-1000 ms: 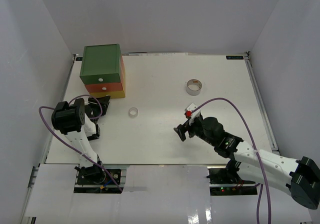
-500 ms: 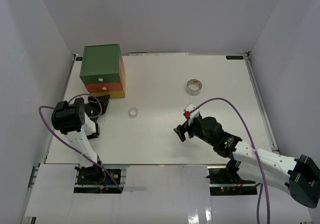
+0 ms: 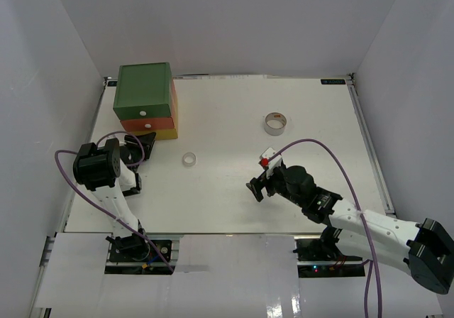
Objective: Sort the stationery into containers
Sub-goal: Open the drawer in the storage box.
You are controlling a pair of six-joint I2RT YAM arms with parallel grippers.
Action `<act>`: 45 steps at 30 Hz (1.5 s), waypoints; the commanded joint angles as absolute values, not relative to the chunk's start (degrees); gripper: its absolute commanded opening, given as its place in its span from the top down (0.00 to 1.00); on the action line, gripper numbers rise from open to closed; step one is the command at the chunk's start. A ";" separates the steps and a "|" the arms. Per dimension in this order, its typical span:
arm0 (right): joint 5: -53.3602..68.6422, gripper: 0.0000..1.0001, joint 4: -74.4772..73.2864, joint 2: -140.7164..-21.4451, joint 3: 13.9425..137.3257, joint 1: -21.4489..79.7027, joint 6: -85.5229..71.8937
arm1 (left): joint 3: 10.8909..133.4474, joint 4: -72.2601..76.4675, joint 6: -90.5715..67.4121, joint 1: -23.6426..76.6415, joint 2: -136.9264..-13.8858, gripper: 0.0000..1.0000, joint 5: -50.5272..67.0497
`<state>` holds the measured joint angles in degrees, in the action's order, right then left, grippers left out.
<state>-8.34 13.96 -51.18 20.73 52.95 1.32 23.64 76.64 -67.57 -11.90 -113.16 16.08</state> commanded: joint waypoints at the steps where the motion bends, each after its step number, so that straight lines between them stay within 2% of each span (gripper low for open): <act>1: -7.65 0.10 17.05 -51.59 21.62 53.00 2.11 | 24.96 87.89 -67.68 -12.30 -113.47 0.45 16.61; 14: -6.94 0.10 17.14 -52.12 21.62 53.09 2.29 | 25.40 87.71 -67.50 -12.39 -113.82 0.58 16.17; 18: -6.68 0.10 17.14 -52.38 21.62 53.09 2.37 | 24.79 88.42 -67.50 -12.57 -113.82 0.71 16.26; 26: -6.42 0.10 17.14 -51.94 21.53 53.00 2.29 | 21.71 89.74 -67.94 -12.57 -112.24 0.85 16.44; 45: -4.75 0.10 17.49 -49.48 21.01 53.09 1.85 | 8.09 87.28 -67.50 -13.18 -100.81 0.86 16.61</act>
<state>-5.58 14.35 -50.54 20.73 52.95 1.89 9.91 77.62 -68.20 -12.71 -103.18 16.71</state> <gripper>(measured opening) 0.900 0.325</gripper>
